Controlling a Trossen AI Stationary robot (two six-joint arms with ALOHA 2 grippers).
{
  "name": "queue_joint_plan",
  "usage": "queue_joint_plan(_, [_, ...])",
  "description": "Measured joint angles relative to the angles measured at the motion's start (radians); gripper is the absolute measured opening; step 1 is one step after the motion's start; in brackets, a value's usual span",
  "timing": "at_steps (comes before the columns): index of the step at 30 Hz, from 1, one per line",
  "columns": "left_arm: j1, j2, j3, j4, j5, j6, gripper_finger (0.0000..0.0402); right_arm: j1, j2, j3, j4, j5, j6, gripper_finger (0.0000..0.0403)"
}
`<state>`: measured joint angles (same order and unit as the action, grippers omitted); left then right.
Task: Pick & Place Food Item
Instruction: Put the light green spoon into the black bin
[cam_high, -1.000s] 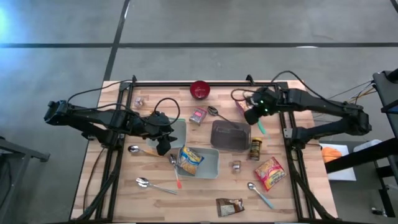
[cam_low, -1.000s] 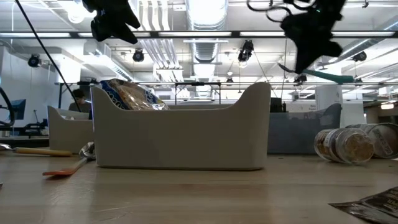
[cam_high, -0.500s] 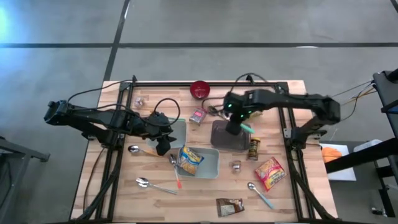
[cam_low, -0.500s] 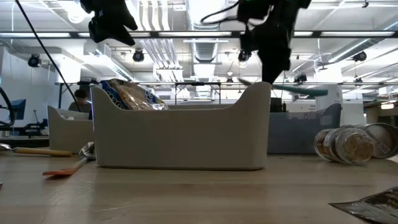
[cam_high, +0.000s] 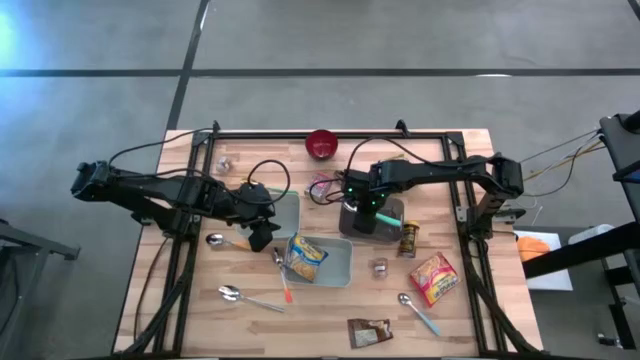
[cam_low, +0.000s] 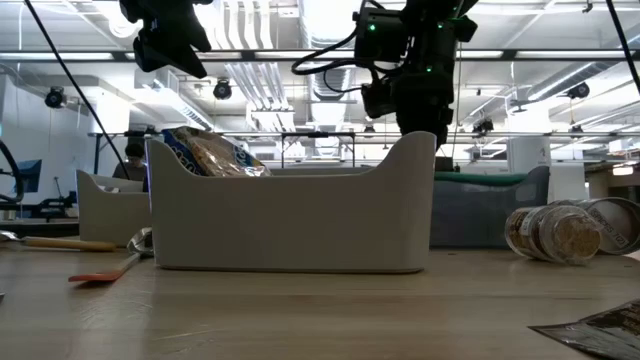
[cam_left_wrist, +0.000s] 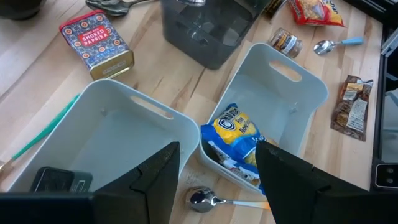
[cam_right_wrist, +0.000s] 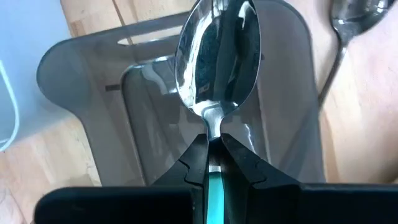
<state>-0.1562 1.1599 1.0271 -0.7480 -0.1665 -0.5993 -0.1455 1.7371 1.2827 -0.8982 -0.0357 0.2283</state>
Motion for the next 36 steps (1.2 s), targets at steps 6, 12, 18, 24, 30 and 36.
queue_joint_plan(6, [0.000, 0.000, 0.000, -0.007, 0.000, 0.000, 0.0213, 0.002, 0.030, 0.000, 0.025, -0.035, 0.002, 0.0017])
queue_joint_plan(12, [0.000, 0.000, 0.000, -0.012, 0.000, -0.004, 0.0213, 0.001, 0.066, -0.007, 0.023, -0.044, 0.066, 0.0017])
queue_joint_plan(18, [0.000, 0.000, 0.000, -0.013, 0.000, -0.004, 0.0213, 0.001, 0.097, -0.007, 0.030, -0.043, 0.112, 0.0017])
queue_joint_plan(24, [0.001, 0.000, 0.000, -0.013, 0.000, -0.004, 0.0213, 0.001, 0.134, -0.008, 0.051, -0.035, 0.139, 0.0018])
queue_joint_plan(30, [0.000, 0.000, 0.000, -0.013, 0.000, -0.004, 0.0213, 0.001, 0.147, -0.026, 0.096, -0.014, 0.160, 0.0017])
queue_joint_plan(36, [0.000, 0.000, 0.000, -0.013, 0.002, -0.007, 0.0213, 0.001, 0.156, -0.042, 0.111, -0.014, 0.166, 0.0018])
